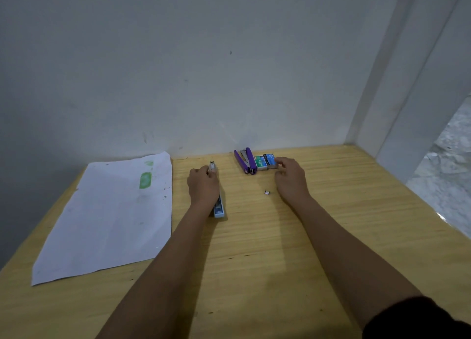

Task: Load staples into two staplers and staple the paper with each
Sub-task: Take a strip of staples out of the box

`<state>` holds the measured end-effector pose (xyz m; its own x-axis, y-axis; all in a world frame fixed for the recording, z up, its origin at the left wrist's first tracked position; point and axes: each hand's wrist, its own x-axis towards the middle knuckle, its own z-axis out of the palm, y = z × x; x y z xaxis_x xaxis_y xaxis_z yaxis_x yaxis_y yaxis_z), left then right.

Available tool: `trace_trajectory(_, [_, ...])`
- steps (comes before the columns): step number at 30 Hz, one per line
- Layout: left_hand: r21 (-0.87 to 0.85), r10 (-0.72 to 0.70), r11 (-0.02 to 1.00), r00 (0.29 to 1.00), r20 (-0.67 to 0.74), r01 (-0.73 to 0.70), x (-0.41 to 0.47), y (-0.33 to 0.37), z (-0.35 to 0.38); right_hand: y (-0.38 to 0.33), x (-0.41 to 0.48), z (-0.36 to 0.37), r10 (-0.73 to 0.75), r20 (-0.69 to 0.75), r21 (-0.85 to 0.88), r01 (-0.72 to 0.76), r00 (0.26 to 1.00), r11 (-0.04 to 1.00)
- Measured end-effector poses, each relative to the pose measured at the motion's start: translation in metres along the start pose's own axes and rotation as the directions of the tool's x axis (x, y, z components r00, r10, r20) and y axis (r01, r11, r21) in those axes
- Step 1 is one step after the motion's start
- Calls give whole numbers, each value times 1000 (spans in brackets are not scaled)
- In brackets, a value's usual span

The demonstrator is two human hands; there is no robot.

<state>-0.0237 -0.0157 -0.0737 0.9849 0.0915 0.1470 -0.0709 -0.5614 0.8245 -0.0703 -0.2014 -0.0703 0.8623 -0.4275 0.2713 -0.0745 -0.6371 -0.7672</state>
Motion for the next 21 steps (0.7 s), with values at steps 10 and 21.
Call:
trace_trajectory(10, [4,35,999,997,73,-35,4,-4,1,4,23,5,-35,211,-235,86,977,968])
trace_trajectory(21, [97,-29,995,933,358,-6,-4,18,-28,10,-24,-40,-29,88,-74,36,996,997])
